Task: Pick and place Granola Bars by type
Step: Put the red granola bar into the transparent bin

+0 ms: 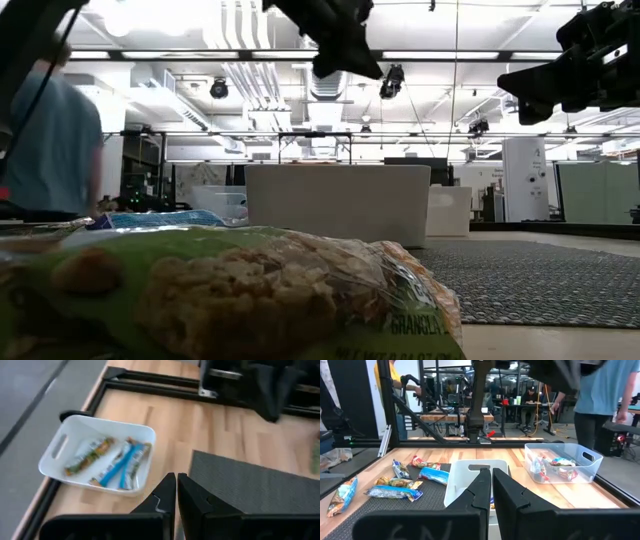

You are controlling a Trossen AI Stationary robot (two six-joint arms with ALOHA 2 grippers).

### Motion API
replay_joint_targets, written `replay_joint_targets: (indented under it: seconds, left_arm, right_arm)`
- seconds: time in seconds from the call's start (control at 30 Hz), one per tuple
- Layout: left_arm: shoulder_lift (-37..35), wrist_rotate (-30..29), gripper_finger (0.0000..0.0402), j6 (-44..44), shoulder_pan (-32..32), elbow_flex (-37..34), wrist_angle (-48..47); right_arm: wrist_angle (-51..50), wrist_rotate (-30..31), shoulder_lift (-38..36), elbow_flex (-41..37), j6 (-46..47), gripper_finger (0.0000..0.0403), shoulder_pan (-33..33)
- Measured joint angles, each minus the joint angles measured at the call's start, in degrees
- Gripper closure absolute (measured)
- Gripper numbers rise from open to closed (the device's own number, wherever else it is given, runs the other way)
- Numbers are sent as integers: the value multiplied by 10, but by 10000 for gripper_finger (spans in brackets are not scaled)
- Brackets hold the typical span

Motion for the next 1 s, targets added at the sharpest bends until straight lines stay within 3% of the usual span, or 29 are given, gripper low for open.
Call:
replay_joint_targets:
  seconds: [0.23,0.6,0.77,1.0]
  left_arm:
    - [-33,1,402,-19,-25,-1,-71]
    - [-61,2,401,-53,-61,-18,-49]
    - [-102,11,401,-99,-81,-96,5]
    - [-193,14,401,-174,-111,-272,127]
  right_arm:
    - [-3,0,-1,0,0,394,0]
    - [-4,0,0,0,0,394,0]
    - [-4,0,-1,0,0,394,0]
    - [-4,0,0,0,0,394,0]
